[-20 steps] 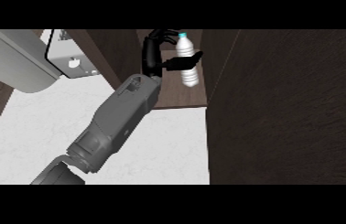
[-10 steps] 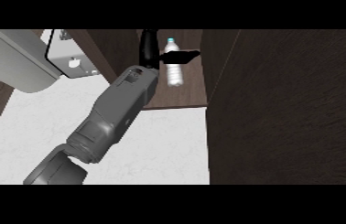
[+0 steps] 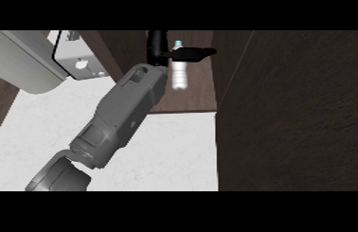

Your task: Pick up the bottled water, place it into the cabinet and close the cabinet

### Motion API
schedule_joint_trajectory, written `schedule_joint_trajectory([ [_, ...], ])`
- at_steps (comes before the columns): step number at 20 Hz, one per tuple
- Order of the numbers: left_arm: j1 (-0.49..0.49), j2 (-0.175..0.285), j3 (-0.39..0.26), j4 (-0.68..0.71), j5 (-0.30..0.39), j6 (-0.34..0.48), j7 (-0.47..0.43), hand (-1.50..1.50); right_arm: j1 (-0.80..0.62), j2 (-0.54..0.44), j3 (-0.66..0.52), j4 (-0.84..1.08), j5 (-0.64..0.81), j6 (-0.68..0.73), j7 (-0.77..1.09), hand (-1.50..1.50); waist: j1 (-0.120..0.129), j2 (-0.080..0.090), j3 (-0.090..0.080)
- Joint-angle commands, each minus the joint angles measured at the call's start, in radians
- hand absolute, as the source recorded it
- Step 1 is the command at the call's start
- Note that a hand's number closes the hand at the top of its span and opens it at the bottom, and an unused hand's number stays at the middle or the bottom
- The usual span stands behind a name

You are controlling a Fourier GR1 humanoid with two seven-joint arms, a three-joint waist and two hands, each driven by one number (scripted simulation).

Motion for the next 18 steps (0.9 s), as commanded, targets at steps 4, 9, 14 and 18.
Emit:
schedule_joint_trajectory([
  [4,0.096,-0.002,-0.086,-0.183,0.054,-0.06,0.038,-1.5,0.011,-0.012,-0.012,-0.118,-0.079,-0.026,0.089,-1.5,0.012,-0.009,0.0],
  [9,0.199,-0.002,-0.158,-0.361,0.059,-0.023,0.108,-1.5,-0.031,-0.017,-0.012,-0.082,-0.079,-0.033,0.094,-1.5,0.033,-0.012,0.001],
  [14,0.332,0.0,-0.191,-0.537,0.056,-0.029,0.136,-1.5,0.036,0.004,0.036,-0.199,-0.095,-0.054,0.139,-1.5,0.045,-0.014,0.0],
  [18,0.528,0.052,-0.281,-0.775,0.031,-0.034,0.16,-1.5,-0.01,0.013,0.046,-0.129,-0.048,-0.07,0.124,-1.5,0.061,-0.019,0.0],
])
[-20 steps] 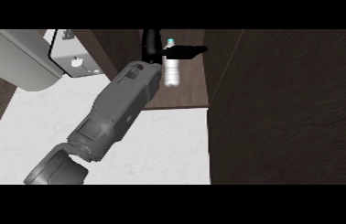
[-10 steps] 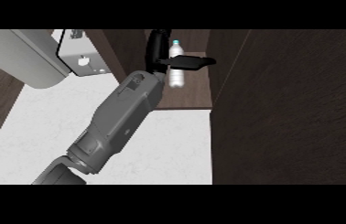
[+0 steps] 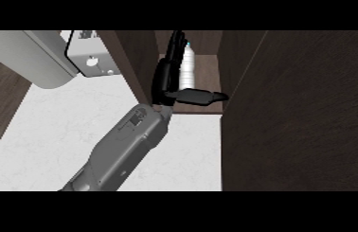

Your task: Pick up the bottled water, place it into the cabinet and close the cabinet

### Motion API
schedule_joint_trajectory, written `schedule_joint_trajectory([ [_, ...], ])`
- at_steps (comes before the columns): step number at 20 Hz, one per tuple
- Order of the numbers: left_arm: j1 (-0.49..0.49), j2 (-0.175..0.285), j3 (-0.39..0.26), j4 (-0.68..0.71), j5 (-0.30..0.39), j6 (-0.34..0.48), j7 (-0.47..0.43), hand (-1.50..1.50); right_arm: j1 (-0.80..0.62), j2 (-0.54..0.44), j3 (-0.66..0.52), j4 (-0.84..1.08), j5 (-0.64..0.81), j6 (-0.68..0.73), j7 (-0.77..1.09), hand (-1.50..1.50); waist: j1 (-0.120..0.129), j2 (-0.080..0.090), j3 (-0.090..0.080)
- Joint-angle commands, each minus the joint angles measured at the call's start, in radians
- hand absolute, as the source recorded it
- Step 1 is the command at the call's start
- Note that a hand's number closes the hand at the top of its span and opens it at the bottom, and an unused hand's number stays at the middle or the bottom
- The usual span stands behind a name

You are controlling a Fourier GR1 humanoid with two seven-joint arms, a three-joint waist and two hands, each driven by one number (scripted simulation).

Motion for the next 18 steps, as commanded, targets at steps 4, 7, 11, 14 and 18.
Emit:
schedule_joint_trajectory([
  [4,0.276,0.049,-0.118,-0.301,-0.042,0.014,0.025,-1.5,0.005,0.024,0.062,-0.181,0.012,-0.061,0.099,-1.5,0.01,0.002,-0.001],
  [7,0.359,0.107,-0.158,-0.494,-0.049,0.037,0.098,-1.5,-0.068,-0.005,0.012,-0.1,0.006,-0.066,0.071,-1.5,0.016,0.001,0.001],
  [11,0.481,0.122,-0.189,-0.57,-0.068,0.067,0.076,-1.5,0.07,-0.041,0.096,-0.225,-0.029,0.012,0.125,-1.5,-0.006,0.0,-0.001],
  [14,0.51,0.146,-0.193,-0.644,-0.077,0.09,0.1,-1.5,0.029,-0.121,0.13,-0.181,0.036,0.08,0.141,1.5,-0.003,0.0,0.0],
  [18,0.667,0.228,-0.227,-0.772,-0.097,0.085,0.067,-1.5,0.029,-0.159,0.165,-0.233,0.025,0.104,0.151,1.5,0.001,0.0,-0.001],
])
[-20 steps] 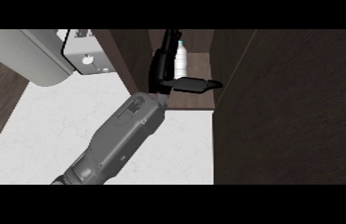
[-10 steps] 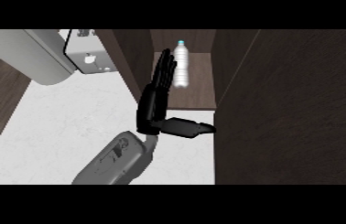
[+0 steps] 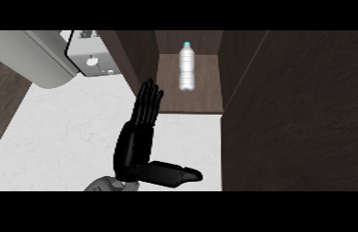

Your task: Pick up the bottled water, place it into the cabinet and close the cabinet

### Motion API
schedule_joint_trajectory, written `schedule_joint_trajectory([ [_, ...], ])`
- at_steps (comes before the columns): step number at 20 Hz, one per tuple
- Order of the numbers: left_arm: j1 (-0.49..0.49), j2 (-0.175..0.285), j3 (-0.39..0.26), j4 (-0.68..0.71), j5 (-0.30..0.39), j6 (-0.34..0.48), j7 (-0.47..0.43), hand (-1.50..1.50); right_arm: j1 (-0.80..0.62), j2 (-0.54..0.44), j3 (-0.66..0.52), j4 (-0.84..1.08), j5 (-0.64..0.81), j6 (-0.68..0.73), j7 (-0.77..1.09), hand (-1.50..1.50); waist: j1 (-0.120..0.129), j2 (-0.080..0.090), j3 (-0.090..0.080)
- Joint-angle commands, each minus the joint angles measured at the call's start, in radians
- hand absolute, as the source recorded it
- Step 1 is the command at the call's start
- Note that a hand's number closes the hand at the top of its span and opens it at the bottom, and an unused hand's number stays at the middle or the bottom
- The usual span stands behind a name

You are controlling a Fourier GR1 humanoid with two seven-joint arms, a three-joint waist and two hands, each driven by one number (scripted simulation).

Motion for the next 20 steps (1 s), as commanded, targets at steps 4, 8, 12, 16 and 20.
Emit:
schedule_joint_trajectory([
  [4,0.163,0.089,-0.02,-0.175,-0.023,0.01,-0.012,-1.5,0.061,-0.047,0.152,-0.261,0.058,0.007,0.15,1.5,-0.008,0.002,-0.001],
  [8,0.301,0.133,-0.026,-0.233,-0.022,-0.02,-0.089,-1.5,0.04,0.0,0.318,-0.23,0.18,0.0,0.161,1.5,-0.009,-0.003,-0.003],
  [12,0.321,0.177,-0.002,-0.273,-0.021,-0.024,-0.07,-1.5,-0.027,0.026,0.41,-0.232,0.238,-0.037,0.193,1.5,-0.011,-0.002,-0.003],
  [16,0.376,0.206,0.051,-0.289,0.022,-0.087,-0.122,-1.5,-0.073,0.047,0.54,-0.236,0.299,-0.076,0.263,1.5,-0.005,-0.001,-0.006],
  [20,0.425,0.239,0.083,-0.353,0.043,-0.08,-0.106,-1.5,-0.101,0.056,0.659,-0.259,0.385,-0.097,0.312,1.5,-0.011,-0.007,-0.005],
])
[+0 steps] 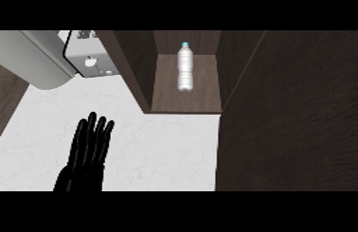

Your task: Pick up the bottled water, place it into the cabinet and close the cabinet

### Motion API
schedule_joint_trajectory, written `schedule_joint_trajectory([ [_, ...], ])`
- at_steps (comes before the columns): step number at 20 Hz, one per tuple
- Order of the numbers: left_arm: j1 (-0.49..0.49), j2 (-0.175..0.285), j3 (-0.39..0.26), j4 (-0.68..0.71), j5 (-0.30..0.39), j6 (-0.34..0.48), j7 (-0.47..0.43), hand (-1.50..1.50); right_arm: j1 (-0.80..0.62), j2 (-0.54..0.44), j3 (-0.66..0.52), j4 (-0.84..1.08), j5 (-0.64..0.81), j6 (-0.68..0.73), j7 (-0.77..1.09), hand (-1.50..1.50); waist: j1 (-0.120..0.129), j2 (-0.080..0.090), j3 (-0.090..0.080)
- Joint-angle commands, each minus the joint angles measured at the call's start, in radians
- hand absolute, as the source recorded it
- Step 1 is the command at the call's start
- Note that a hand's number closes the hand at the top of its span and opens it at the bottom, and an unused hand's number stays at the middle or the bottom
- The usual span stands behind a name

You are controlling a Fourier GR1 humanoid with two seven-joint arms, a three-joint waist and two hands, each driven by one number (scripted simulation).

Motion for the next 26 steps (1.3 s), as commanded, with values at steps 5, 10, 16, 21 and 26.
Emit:
schedule_joint_trajectory([
  [5,0.109,0.069,0.08,-0.046,0.064,-0.081,-0.05,-1.5,-0.156,0.095,0.29,-0.149,0.298,-0.085,0.168,1.5,0.015,-0.001,-0.003],
  [10,0.148,0.098,0.116,-0.06,0.086,-0.106,-0.059,-1.5,-0.298,0.149,0.348,-0.104,0.343,-0.123,0.28,1.5,0.021,-0.001,-0.005],
  [16,0.195,0.135,0.153,-0.073,0.115,-0.173,-0.092,-1.5,-0.466,0.202,0.386,-0.04,0.357,-0.207,0.384,1.5,0.025,-0.002,-0.007],
  [21,0.23,0.155,0.172,-0.08,0.132,-0.209,-0.108,-1.5,-0.601,0.201,0.402,0.024,0.358,-0.28,0.438,1.5,0.028,0.0,-0.006],
  [26,0.226,0.182,0.198,-0.089,0.149,-0.229,-0.09,-1.5,-0.684,0.199,0.369,0.074,0.332,-0.289,0.444,1.5,0.035,0.007,-0.007],
])
